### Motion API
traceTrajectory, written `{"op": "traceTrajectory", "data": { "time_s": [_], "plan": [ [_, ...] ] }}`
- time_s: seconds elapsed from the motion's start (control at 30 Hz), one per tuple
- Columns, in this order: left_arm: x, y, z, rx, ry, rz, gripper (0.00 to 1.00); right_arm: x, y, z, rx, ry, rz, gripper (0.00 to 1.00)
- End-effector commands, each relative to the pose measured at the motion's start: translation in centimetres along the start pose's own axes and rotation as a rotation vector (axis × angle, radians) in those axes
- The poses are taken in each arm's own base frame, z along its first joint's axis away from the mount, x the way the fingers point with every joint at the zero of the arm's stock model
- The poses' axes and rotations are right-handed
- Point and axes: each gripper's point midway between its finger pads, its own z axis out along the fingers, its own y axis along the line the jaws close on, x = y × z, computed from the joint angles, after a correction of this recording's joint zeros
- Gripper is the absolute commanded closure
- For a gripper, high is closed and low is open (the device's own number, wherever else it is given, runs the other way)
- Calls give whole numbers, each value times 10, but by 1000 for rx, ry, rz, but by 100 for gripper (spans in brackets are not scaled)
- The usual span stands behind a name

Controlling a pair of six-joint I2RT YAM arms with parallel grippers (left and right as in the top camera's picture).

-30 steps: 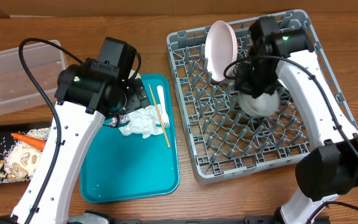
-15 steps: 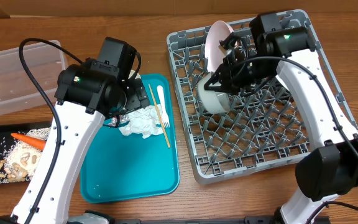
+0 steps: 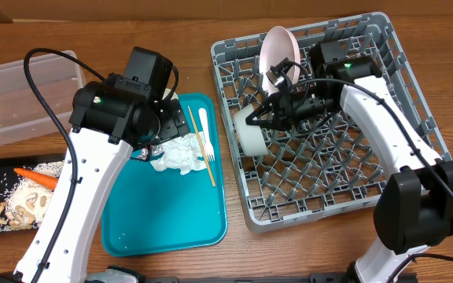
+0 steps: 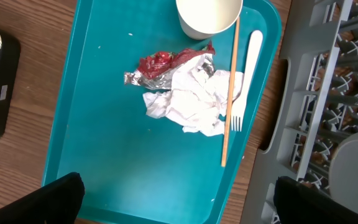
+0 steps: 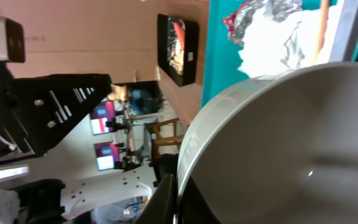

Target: Sort waste into correct bins and load items into the dishwasher rack

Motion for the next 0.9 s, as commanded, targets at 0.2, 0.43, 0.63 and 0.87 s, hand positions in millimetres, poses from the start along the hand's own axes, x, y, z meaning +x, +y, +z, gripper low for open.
{"op": "traceTrajectory", "data": {
  "time_s": [0.2,0.43,0.63,0.87],
  "plan": [
    [0,-1,3,2,12,3,0,4,8,6,-128,5,-29,96],
    [0,-1,3,3,13,3,0,-5,3,0,-119,-25,-38,95],
    [0,-1,3,3,13,3,0,-14,-18,-10,-27,-70,-7,95],
    [0,-1,3,3,12,3,0,-25,-30,-29,-18,-128,3,93]
  ]
}}
